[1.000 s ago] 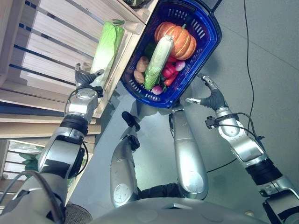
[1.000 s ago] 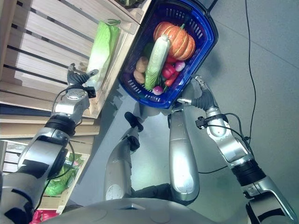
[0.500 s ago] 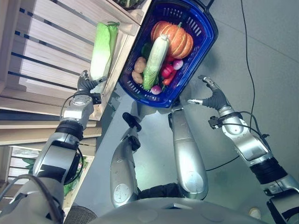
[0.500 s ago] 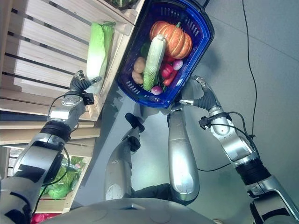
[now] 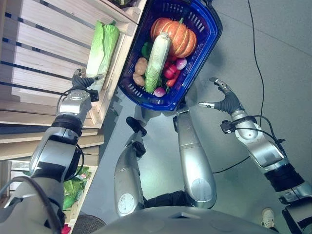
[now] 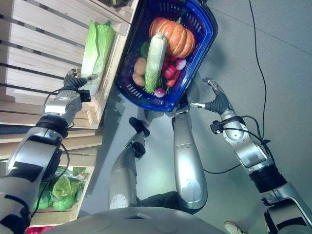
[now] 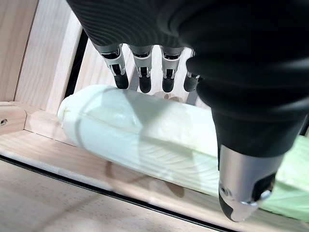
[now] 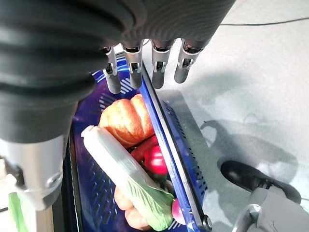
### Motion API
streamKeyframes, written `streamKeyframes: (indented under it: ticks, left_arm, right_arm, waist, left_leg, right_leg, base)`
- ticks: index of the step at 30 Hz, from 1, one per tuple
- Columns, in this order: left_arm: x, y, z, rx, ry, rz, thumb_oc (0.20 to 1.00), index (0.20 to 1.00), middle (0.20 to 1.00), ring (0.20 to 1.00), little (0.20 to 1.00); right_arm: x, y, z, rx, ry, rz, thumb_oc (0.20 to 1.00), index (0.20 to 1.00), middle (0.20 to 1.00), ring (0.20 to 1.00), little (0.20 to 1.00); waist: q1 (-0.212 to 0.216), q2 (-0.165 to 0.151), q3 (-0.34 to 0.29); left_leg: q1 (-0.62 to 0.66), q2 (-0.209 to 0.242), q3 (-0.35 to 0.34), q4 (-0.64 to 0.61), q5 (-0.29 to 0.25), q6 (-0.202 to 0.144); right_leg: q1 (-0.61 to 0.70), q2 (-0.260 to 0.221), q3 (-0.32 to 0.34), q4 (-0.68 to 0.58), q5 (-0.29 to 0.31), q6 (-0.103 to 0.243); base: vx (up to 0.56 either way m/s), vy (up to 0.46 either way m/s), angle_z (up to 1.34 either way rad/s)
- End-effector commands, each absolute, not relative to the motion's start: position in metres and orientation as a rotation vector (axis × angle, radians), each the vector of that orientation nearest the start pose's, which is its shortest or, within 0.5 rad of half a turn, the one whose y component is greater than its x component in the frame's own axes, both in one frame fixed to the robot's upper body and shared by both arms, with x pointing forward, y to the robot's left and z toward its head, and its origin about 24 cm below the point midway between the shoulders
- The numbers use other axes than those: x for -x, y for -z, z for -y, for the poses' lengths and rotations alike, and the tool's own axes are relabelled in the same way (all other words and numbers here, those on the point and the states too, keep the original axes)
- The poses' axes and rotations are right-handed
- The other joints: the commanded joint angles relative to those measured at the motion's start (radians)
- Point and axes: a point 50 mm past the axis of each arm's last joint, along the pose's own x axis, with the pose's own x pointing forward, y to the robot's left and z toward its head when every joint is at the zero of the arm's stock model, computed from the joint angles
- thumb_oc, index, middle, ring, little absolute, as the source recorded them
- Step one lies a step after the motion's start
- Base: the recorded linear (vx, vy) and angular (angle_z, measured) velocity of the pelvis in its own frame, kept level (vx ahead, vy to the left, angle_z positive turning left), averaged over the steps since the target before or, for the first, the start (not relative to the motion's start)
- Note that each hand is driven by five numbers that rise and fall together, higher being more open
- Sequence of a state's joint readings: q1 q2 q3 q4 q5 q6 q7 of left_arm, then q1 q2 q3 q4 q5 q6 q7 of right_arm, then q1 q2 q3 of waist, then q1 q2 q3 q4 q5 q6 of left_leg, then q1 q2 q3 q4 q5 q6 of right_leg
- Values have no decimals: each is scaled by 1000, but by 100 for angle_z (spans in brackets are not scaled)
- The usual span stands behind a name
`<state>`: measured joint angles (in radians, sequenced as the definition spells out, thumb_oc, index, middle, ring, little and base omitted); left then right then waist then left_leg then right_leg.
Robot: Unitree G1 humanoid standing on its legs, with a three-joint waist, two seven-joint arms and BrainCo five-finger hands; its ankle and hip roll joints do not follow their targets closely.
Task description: Pick up fruits and vegetables into the basket
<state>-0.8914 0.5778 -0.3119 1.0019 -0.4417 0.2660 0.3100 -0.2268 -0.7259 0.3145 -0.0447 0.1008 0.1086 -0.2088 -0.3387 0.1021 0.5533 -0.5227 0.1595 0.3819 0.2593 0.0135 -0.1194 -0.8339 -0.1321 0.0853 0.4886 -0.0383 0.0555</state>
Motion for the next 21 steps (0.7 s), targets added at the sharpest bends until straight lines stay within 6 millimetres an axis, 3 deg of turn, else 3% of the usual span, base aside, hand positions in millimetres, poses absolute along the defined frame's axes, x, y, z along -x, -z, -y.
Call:
streamKeyframes:
  ticks: [1, 9, 15, 21]
  left_arm:
    - [-369, -106, -304, -462, -420, -475, 1000, 1000, 1000, 1000, 1000]
    - [-372, -83, -273, -578, -83, -636, 1000, 1000, 1000, 1000, 1000]
    - [-373, -76, -260, -575, -3, -669, 1000, 1000, 1000, 1000, 1000]
    - [-375, -74, -250, -371, 19, -638, 1000, 1000, 1000, 1000, 1000]
  right_arm:
    - [-283, -111, 194, 582, -113, 147, 1000, 1000, 1000, 1000, 1000]
    - [-286, -117, 194, 610, -136, 156, 1000, 1000, 1000, 1000, 1000]
    - [-287, -119, 194, 612, -146, 150, 1000, 1000, 1000, 1000, 1000]
    - [-284, -118, 196, 613, -154, 145, 1000, 1000, 1000, 1000, 1000]
  waist:
    - [-29, -55, -33]
    - [-53, -47, -33]
    - [-66, -47, -33]
    - [-73, -48, -33]
  left_leg:
    - [-121, 22, -10, 169, -44, -4]
    - [-96, 22, 10, 157, -36, -10]
    - [-89, 26, 21, 152, -30, -13]
    - [-88, 27, 24, 155, -29, -12]
  right_leg:
    - [-3, 15, -11, 25, -43, 17]
    - [2, 20, 5, 19, -42, 16]
    - [0, 26, 12, 19, -44, 15]
    - [-4, 31, 17, 24, -49, 12]
  base:
    - [13, 27, -6]
    - [20, 31, -6]
    - [16, 18, -8]
    - [5, 6, -2]
